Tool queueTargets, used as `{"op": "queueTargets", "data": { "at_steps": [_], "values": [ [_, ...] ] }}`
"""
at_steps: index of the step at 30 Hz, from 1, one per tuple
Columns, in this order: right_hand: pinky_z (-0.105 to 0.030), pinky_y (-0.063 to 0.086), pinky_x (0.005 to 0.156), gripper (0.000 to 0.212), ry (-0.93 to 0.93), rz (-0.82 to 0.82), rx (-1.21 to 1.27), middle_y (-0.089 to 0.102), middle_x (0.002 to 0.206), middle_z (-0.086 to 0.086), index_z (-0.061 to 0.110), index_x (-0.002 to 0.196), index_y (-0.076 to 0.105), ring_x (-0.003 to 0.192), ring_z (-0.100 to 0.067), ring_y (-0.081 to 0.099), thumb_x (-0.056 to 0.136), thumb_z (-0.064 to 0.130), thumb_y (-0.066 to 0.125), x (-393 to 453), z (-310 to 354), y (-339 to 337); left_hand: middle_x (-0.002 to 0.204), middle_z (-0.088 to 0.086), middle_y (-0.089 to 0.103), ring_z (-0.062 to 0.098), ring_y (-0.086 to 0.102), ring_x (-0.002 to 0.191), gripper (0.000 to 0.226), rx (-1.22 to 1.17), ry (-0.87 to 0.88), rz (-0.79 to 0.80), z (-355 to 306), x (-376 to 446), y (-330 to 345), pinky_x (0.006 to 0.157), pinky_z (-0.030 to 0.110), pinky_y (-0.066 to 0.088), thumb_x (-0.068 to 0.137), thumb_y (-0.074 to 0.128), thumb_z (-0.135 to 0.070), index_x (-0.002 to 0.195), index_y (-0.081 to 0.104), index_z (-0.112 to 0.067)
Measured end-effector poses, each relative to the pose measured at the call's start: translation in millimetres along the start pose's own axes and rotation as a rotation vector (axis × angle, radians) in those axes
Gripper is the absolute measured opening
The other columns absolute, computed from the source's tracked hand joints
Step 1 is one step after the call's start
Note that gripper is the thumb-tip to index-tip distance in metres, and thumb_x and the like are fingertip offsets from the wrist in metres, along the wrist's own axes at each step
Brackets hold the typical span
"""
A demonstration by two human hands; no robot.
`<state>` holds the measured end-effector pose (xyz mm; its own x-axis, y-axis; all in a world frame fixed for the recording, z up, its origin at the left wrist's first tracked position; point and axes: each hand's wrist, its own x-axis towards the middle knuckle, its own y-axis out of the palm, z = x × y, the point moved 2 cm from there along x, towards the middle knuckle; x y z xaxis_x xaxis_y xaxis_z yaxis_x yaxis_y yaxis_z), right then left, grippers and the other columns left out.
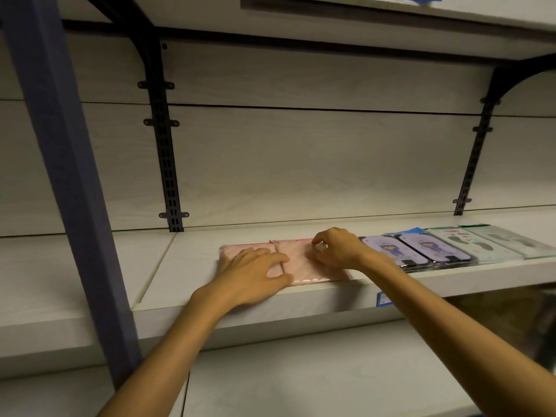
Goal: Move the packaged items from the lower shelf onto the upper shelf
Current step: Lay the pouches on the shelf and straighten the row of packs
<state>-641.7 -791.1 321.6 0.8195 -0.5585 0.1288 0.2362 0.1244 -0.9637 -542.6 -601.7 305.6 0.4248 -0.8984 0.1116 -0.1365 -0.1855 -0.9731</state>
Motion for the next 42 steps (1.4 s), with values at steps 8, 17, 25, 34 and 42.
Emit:
{"op": "queueTargets", "data": {
  "at_steps": [8,17,25,34,42],
  "values": [
    [-0.029,0.049,0.086,0.03,-0.038,-0.186,0.082,0.07,0.118,-0.004,0.016,0.12,0.068,0.103,-0.022,0.065,0.096,0.029,0.057,-8.0,-50.4,-35.8,0.147,-0.016,0.05,0.014,0.049,0.129,0.054,-0.046,0.087,-0.149,-38.3,18.7,-8.1,0.109,0.041,0.034,0.088,0.046,-0.067,0.135,0.054,-0.043],
    [-0.04,0.036,0.111,0.058,0.009,0.258,0.127,0.05,0.142,-0.001,0.025,0.141,0.049,0.13,-0.024,0.048,0.09,0.05,0.061,16.1,-144.9,-68.2,0.132,-0.014,0.061,0.012,0.058,0.113,0.046,-0.157,0.155,-0.151,-131.6,66.4,9.5,0.089,0.033,0.048,0.086,0.056,-0.062,0.128,0.058,-0.046],
    [-0.056,0.029,0.111,0.054,-0.012,0.412,-0.101,0.048,0.142,-0.001,0.04,0.135,0.047,0.133,-0.027,0.034,0.083,0.048,0.059,34.5,-173.8,-61.5,0.138,-0.01,0.057,0.012,0.056,0.116,0.055,-0.147,0.154,-0.104,-174.2,96.7,29.4,0.087,0.03,0.045,0.088,0.056,-0.066,0.138,0.05,-0.044],
    [-0.043,0.049,0.103,0.052,-0.082,0.408,0.078,0.06,0.13,-0.006,0.027,0.134,0.052,0.114,-0.023,0.06,0.085,0.034,0.067,30.7,-168.1,-56.4,0.125,-0.006,0.067,0.005,0.061,0.091,0.048,-0.306,0.177,-0.056,-173.1,100.7,34.0,0.075,0.017,0.051,0.082,0.074,-0.048,0.128,0.067,-0.035],
    [-0.037,0.044,0.106,0.058,-0.127,0.364,0.03,0.053,0.142,-0.007,0.021,0.142,0.047,0.124,-0.025,0.054,0.091,0.04,0.065,30.9,-145.9,-55.2,0.1,-0.007,0.064,0.006,0.054,0.077,0.044,-0.181,0.16,-0.124,-163.7,97.7,27.3,0.061,0.019,0.037,0.08,0.07,-0.051,0.122,0.07,-0.036]
  ]
}}
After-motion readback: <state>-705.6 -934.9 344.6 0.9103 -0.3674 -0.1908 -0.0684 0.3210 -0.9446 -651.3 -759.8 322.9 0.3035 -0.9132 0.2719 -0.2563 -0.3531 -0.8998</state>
